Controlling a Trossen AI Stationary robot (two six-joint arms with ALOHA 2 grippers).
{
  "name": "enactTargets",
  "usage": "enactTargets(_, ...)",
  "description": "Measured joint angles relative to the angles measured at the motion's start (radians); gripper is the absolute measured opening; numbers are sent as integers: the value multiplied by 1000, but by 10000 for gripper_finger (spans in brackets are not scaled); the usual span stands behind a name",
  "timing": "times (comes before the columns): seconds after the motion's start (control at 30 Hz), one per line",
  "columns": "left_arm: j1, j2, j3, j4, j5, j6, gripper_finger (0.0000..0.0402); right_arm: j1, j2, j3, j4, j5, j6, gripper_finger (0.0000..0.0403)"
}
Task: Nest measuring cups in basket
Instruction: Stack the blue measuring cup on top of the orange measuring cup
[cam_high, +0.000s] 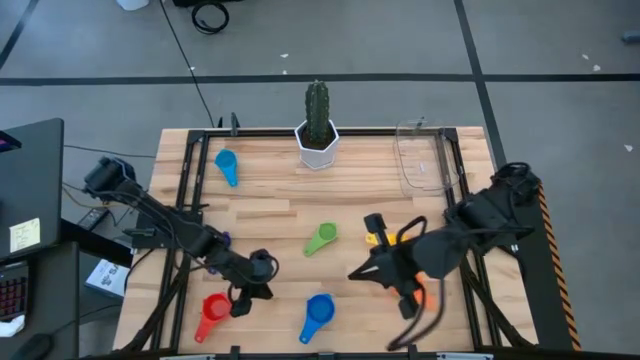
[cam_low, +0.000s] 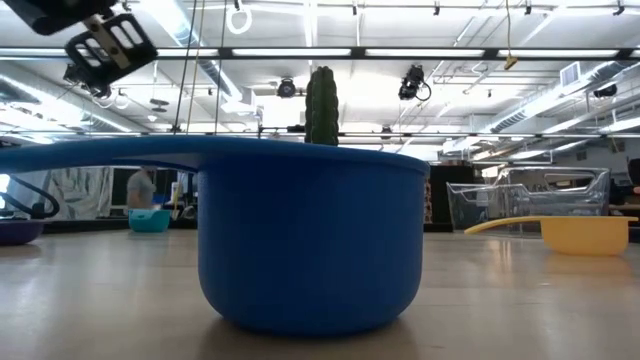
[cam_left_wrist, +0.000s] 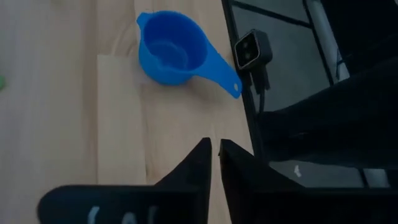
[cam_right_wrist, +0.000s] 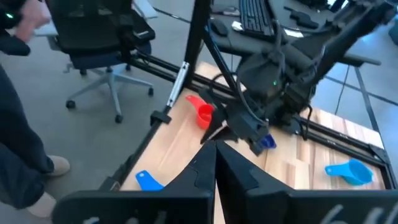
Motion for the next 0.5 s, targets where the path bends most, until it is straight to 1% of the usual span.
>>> enactTargets(0.1, 15, 31, 0, 41, -2, 5, 66, 29, 0, 17, -11, 0, 0, 9)
enactTargets(0.3, 28, 106, 0, 116, 12, -236, 112, 67, 1, 18, -39, 7, 0, 11)
enactTargets(0.4, 22, 151, 0, 146, 45, -365, 125, 70, 1, 18, -58, 8, 3, 13)
enactTargets(0.5, 14, 206, 0, 226, 67, -465, 130, 70, 1, 18, -65, 8, 2, 10)
